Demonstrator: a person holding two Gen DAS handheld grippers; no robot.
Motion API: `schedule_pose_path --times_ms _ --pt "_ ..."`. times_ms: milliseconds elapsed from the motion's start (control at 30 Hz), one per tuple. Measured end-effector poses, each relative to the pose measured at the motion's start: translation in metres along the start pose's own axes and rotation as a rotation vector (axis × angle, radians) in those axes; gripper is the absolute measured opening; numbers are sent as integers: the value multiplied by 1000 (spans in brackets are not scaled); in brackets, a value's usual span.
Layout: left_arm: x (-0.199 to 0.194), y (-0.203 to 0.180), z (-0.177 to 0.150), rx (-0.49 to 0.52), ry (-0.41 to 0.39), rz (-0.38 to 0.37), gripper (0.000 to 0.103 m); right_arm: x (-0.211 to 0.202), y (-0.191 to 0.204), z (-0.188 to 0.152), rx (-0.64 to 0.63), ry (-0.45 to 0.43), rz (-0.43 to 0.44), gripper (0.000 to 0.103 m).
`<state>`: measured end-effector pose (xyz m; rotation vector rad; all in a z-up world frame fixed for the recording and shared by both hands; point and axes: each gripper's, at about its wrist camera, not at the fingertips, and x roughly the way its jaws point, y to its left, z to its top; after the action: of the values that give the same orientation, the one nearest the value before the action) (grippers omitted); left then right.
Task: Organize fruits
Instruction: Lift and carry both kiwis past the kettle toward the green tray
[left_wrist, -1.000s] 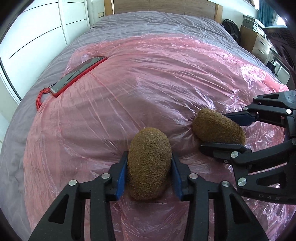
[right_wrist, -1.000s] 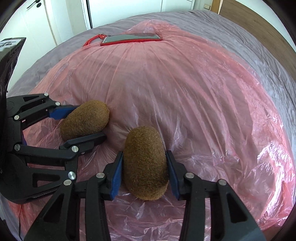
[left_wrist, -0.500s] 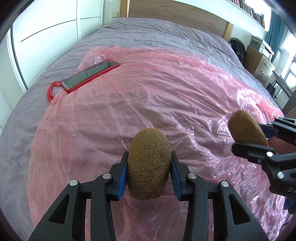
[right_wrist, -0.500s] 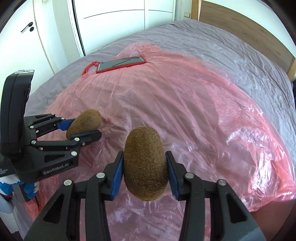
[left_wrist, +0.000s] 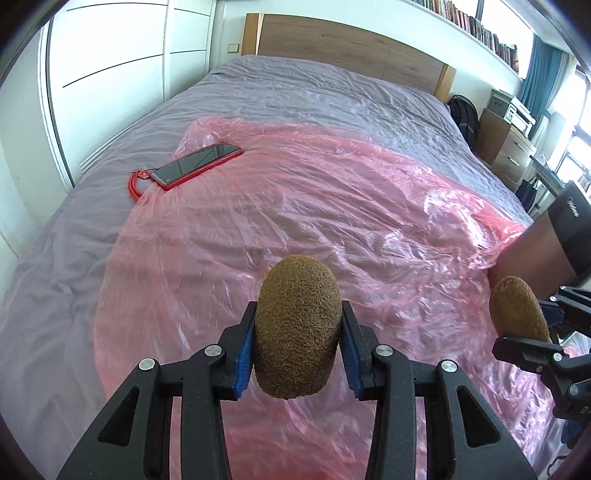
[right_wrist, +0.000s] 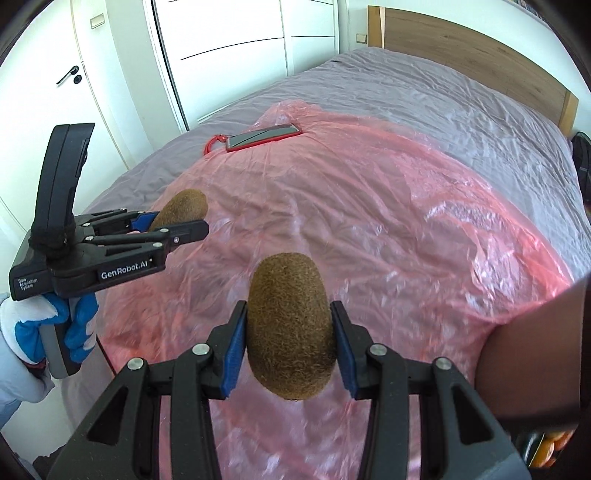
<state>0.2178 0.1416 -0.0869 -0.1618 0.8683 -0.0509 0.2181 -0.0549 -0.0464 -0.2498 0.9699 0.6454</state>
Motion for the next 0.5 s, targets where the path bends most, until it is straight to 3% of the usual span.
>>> schedule_pose_path --times_ms 500 --pt "-81 -54 -52 59 -37 -82 36 -85 7 -82 89 -29 -21 36"
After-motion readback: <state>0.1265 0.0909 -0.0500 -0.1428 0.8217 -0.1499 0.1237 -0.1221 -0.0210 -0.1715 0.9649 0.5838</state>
